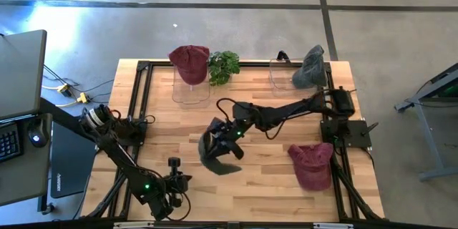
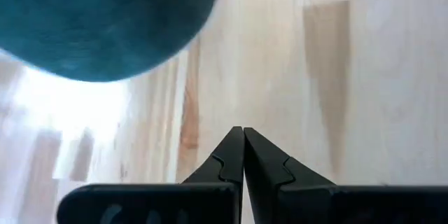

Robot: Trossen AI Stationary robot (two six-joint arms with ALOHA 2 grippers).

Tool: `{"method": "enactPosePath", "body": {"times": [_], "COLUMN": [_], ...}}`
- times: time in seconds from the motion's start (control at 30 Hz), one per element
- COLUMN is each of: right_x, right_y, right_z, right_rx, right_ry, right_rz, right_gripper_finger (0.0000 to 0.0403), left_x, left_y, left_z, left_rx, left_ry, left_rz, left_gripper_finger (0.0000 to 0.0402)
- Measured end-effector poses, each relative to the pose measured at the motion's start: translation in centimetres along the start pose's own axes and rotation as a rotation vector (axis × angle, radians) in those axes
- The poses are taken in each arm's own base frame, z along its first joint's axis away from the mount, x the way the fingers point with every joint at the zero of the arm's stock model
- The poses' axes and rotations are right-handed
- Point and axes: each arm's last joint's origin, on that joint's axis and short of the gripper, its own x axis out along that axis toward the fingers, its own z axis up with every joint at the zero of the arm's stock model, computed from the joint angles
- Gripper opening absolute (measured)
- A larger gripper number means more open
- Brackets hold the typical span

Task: Pick & Place hat
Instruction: Put the black cap into the right transparent bin

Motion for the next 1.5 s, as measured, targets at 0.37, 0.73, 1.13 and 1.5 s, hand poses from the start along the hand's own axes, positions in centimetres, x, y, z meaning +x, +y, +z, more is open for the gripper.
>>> {"method": "enactPosePath", "body": {"times": [0.37,0.73,1.13,1.5], "right_x": [-3.2,-12.4,-25.4,-31.5], "right_y": [2.5,10.8,15.4,15.7], "right_z": [-0.9,2.4,4.1,7.0], "right_rx": [0.09,0.06,0.095,0.102], "right_ry": [0.184,0.045,-0.19,-0.169], "right_rz": [-0.459,-0.926,-1.357,-1.548], "right_gripper_finger": [0.0021,0.0021,0.0021,0.0021], "left_x": [-0.5,-0.4,-0.4,-0.5], "left_y": [-0.2,-0.2,-0.2,0.1], "left_z": [-0.2,0.0,0.0,0.3], "left_rx": [0.009,-0.002,0.006,0.059], "left_ry": [-0.068,-0.076,-0.089,-0.184], "left_rz": [0.045,0.043,0.057,0.157], "left_gripper_finger": [0.0003,0.0003,0.0003,0.0003]}}
